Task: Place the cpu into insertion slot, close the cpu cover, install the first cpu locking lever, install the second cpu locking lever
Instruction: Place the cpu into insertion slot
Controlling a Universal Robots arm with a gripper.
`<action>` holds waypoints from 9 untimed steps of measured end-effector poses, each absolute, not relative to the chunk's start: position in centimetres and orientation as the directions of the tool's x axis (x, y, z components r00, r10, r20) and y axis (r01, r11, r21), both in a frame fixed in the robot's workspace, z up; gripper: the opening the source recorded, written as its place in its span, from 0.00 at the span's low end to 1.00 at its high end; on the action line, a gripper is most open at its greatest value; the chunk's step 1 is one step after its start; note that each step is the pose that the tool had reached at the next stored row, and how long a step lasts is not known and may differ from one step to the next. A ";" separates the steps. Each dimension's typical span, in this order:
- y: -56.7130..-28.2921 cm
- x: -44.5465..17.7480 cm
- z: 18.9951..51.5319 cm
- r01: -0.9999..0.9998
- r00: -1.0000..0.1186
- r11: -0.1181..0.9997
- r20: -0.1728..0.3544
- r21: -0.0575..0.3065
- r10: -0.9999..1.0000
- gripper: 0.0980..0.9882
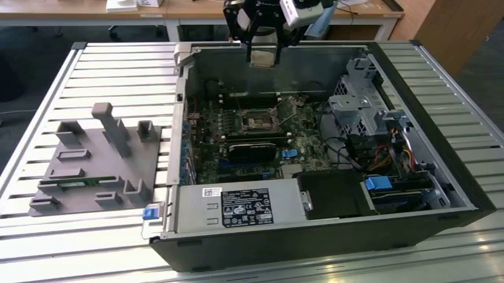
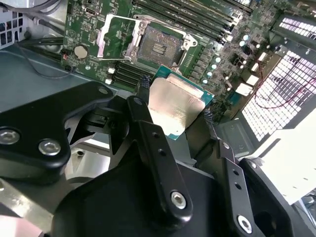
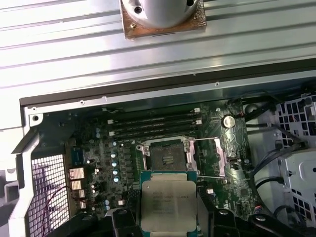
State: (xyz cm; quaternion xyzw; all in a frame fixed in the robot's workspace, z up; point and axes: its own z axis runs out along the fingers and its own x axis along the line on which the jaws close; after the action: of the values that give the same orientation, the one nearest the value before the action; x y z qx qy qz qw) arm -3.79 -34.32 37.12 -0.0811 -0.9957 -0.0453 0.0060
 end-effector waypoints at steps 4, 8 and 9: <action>-34.3 -3.8 37.1 0.176 -0.984 0.980 0.019 0.089 0.175 0.50; -34.3 -3.8 37.1 0.187 -0.982 0.978 0.019 0.089 0.186 0.50; -34.3 -3.8 37.1 0.192 -0.981 0.977 0.019 0.089 0.191 0.50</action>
State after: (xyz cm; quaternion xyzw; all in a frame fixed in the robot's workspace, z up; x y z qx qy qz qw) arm -3.84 -34.31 37.10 -0.0962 -0.9943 -0.0454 0.0053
